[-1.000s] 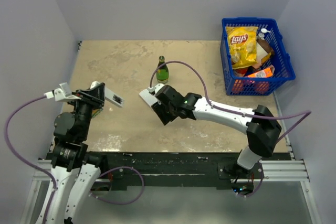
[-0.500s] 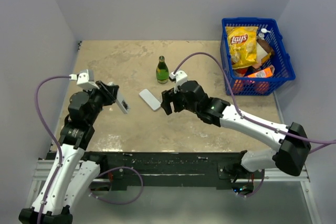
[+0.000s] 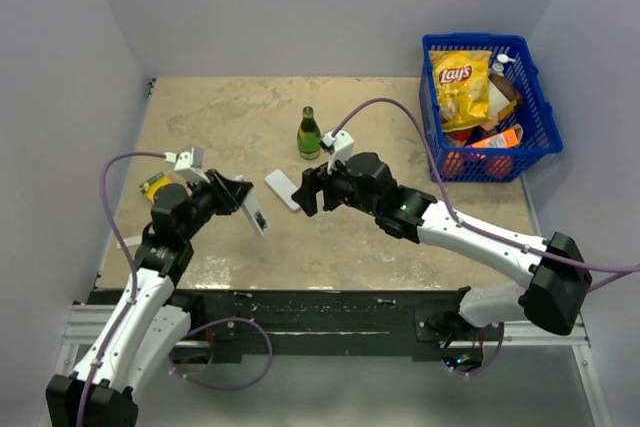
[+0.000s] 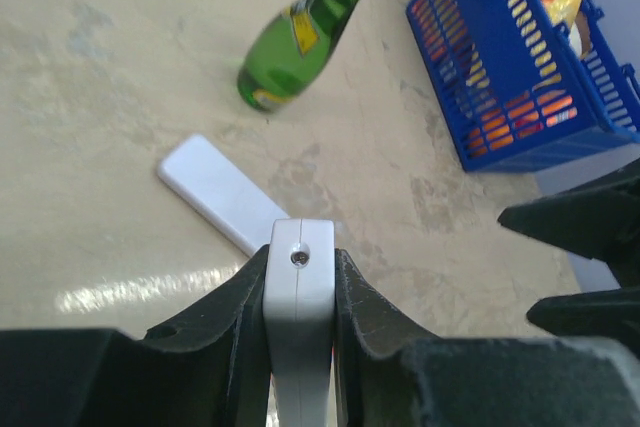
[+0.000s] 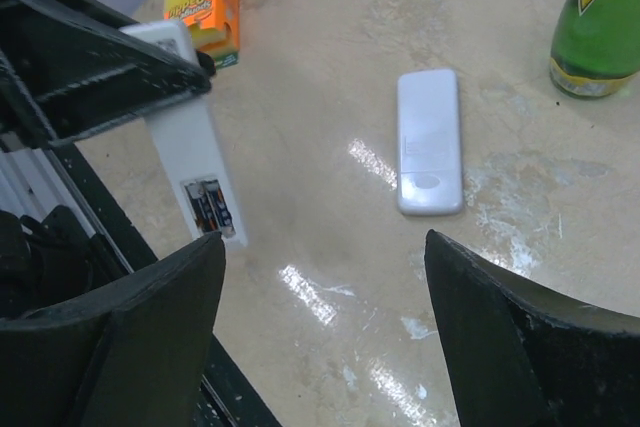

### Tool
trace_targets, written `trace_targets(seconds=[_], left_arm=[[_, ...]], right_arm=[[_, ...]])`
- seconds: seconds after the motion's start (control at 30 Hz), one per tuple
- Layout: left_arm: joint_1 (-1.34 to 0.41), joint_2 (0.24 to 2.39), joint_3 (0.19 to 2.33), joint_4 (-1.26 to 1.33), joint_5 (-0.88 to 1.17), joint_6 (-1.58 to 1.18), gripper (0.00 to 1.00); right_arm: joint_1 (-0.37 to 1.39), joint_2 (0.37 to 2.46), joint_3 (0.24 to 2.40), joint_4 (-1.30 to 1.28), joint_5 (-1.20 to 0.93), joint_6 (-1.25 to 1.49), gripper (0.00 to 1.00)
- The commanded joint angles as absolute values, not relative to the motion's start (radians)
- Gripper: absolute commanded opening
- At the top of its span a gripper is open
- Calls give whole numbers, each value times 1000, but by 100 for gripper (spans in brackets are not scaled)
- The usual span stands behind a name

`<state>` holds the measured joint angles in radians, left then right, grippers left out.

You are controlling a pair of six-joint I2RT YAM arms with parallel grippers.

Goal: Load the batteries into the remote control
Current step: Adjust the remote control.

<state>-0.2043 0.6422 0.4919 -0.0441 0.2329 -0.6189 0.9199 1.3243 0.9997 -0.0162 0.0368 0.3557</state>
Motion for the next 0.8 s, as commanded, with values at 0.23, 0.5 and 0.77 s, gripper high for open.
trace_targets(seconds=[0.23,0.5,0.77], left_arm=[[-265,834,321,523,517,-884,0],[-382,959,374,578,410,-874,0],[-440,1035,405,627,359,-888,0]], right_arm=[[919,1347,942,117,-159,317,90],[919,1440,957,141,-196,336,92],[923,1499,951,130,-114,336,86]])
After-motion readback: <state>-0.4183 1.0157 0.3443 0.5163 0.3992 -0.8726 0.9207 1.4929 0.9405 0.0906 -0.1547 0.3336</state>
